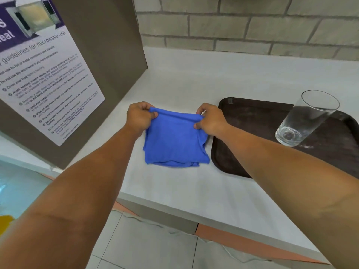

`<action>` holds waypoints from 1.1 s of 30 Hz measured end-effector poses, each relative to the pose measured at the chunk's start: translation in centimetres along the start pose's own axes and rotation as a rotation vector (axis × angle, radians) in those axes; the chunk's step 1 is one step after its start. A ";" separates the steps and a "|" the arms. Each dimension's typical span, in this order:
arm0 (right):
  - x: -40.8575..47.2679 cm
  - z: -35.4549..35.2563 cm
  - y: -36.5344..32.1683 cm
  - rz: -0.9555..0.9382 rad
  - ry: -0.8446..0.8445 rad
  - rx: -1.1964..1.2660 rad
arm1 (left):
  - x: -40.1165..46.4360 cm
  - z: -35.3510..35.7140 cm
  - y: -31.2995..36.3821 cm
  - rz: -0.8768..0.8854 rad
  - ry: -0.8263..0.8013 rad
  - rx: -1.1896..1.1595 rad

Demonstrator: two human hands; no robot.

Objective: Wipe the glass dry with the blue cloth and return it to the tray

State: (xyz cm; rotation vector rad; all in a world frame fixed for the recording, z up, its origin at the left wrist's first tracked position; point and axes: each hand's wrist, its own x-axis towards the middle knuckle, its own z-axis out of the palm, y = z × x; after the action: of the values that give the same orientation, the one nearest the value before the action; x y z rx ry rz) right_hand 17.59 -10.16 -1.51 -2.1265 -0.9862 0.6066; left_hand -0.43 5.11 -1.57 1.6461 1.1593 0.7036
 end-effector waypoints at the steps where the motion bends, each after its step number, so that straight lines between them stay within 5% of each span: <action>1: 0.2 0.1 0.2 -0.007 0.018 -0.002 | 0.2 0.4 -0.1 0.018 0.017 0.031; 6: 0.5 0.3 1.1 -0.066 0.073 -0.100 | 0.7 1.6 -0.6 0.041 0.036 0.308; 10: -0.6 -0.1 1.4 -0.312 0.039 -0.459 | 0.4 2.2 -0.6 0.028 -0.010 0.713; 13: -1.6 -0.4 1.1 -0.455 -0.130 -0.617 | -0.8 2.3 -0.8 0.272 0.027 0.762; 16: -1.8 -0.6 1.2 -0.335 -0.306 -0.686 | -2.0 2.2 -1.6 0.490 -0.056 0.745; 22: -1.9 -0.2 1.7 -0.226 -0.450 -0.822 | -3.2 3.1 -3.3 0.313 -0.405 0.953; 33: -2.7 -0.8 1.8 -0.217 -0.427 -0.770 | -3.9 3.2 -2.5 0.263 -0.419 1.019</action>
State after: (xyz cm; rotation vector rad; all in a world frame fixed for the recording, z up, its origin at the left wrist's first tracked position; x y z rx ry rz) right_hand 17.30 -13.42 -2.09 -2.5249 -1.9019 0.6507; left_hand -0.09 0.47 -4.78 2.6578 1.0427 -0.1736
